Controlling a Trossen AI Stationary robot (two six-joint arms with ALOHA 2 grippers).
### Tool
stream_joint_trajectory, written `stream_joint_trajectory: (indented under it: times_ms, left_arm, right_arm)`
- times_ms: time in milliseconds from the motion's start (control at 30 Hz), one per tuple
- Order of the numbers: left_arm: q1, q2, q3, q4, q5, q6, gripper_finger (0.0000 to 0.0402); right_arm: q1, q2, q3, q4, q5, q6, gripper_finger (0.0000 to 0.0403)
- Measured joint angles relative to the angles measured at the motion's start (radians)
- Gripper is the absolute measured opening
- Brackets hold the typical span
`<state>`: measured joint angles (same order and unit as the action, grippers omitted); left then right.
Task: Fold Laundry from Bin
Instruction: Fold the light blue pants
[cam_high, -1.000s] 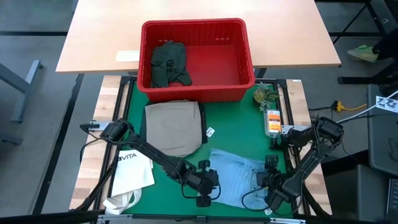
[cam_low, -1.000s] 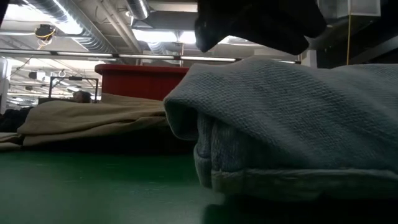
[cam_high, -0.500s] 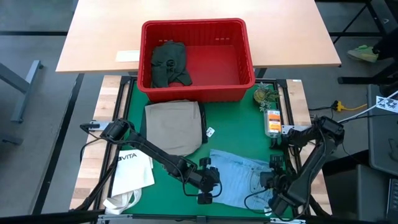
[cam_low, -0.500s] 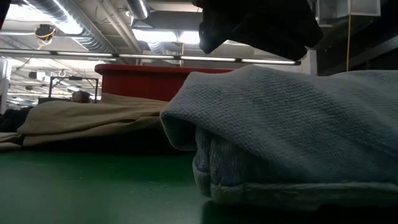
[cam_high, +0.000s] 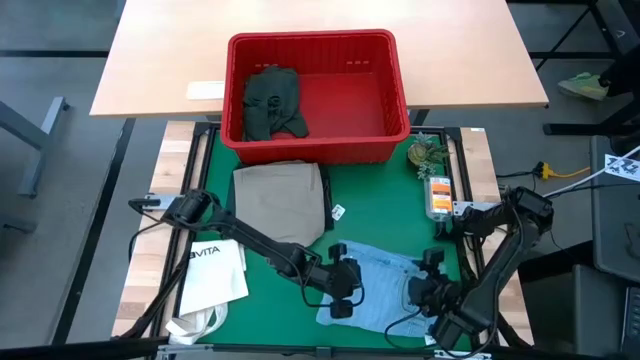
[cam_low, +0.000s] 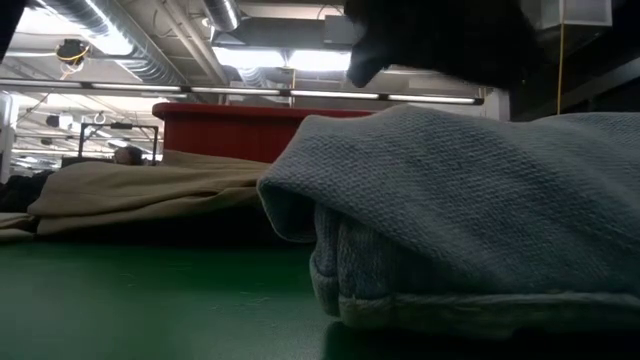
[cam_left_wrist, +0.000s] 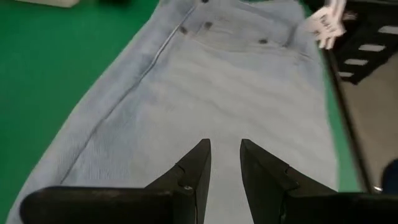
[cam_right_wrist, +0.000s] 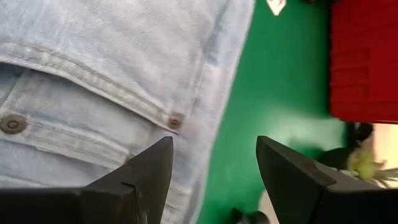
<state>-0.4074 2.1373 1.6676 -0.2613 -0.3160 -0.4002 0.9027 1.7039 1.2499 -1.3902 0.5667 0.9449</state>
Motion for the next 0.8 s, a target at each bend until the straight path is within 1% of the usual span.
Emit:
stream_joint_trajectory:
  times_ms: [200,367,467,567,667,800]
  left_arm:
    - [0.007,0.063,-0.003,0.019,-0.023,-0.005,0.0082]
    - [0.021,0.145,-0.003,0.033,-0.025,-0.008,0.0082]
    - [0.031,0.172,0.000,0.029,-0.009,-0.008,0.0082]
    - [0.038,0.173,0.000,0.024,0.012,-0.008,0.0082]
    - [0.044,0.170,0.000,0.019,0.021,-0.007,0.0082]
    - [0.047,0.156,-0.001,0.005,0.038,0.011,0.0082]
  right_arm:
    - [0.000,0.000,-0.126,0.169,-0.007,0.000,0.0232]
    - [0.000,0.000,-0.258,0.359,-0.010,0.001,0.0232]
    - [0.000,-0.005,-0.338,0.486,-0.010,0.002,0.0232]
    - [0.001,-0.009,-0.405,0.590,-0.002,0.007,0.0232]
    - [0.001,-0.009,-0.423,0.611,0.000,0.027,0.0232]
    - [0.000,-0.008,-0.390,0.549,-0.012,0.031,0.0232]
